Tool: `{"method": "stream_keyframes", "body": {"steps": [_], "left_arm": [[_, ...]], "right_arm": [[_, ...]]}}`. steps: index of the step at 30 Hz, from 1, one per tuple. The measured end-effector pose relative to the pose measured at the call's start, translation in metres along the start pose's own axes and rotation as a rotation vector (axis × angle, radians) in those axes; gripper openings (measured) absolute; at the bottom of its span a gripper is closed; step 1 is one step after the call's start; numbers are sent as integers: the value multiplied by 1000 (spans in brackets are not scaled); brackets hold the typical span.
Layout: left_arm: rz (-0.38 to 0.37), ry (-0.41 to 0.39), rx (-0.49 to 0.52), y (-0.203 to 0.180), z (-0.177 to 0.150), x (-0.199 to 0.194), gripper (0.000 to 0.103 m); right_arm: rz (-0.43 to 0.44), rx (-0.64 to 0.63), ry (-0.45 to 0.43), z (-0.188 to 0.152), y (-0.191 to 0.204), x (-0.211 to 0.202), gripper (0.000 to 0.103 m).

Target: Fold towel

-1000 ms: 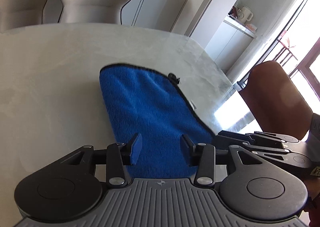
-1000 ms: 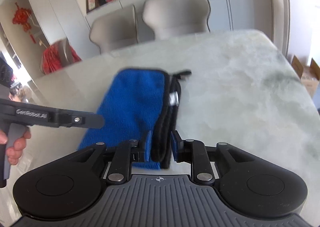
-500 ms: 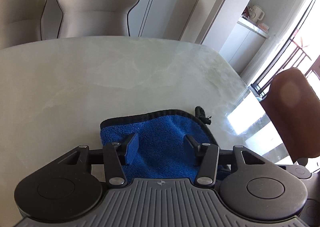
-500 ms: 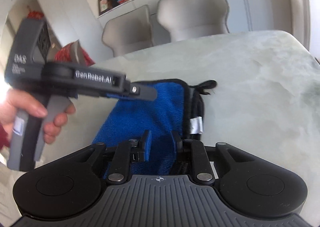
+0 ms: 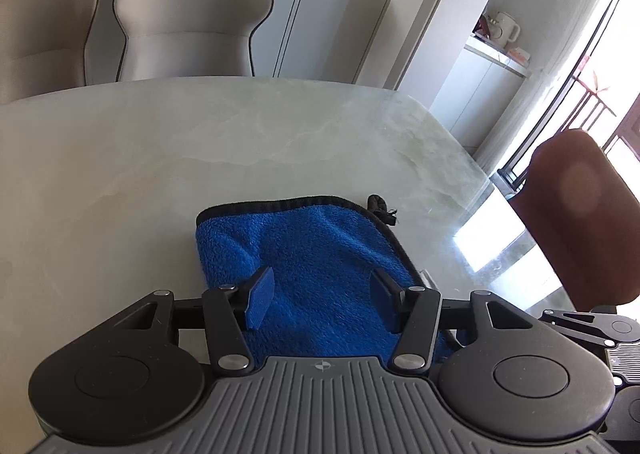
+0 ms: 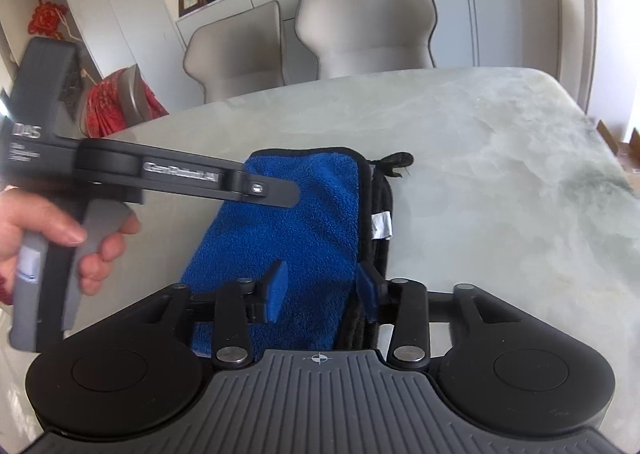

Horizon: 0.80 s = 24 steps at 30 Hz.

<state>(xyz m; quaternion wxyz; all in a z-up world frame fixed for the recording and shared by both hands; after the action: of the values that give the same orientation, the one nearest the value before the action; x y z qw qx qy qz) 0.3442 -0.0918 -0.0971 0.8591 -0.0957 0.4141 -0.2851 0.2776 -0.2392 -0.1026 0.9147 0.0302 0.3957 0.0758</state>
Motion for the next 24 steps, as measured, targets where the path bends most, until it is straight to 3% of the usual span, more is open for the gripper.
{"method": "stream_keyframes", "body": {"steps": [4,5,6,10,16,24], "left_arm": [[54,-24,12,-16,-29,-39,74],[62,-22,7,-17,-36,-46,77],[70,-21,-5,-18,-43,-54,79],[110,-13,-58,-25,-74,-82,86],[139,-1,-120,-38,-109,-119,95],[187,-41,-112,-59,-132,-164,100]], "right_arm": [[-77,-14,33,-10,2,-19,78],[-92,-16,43,-14,3,-23,91],[-108,-18,53,-17,4,-28,97],[-153,-32,103,-31,10,-46,103],[-208,-93,139,-47,29,-75,102],[-262,-130,107,-55,44,-123,102]]}}
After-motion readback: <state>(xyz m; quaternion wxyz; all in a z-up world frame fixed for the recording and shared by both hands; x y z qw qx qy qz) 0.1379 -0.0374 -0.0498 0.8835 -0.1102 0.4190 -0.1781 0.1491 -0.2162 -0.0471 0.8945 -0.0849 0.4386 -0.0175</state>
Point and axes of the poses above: each gripper's, at about its wrist camera, not at the fingertips, and x roughly the way its jaws point, y to its left, z to its top, the point moved 5 cm from there along x, roughly the way its jaws point, and after that the axes turned 9 degrees about -z, right-handed, at the moved point
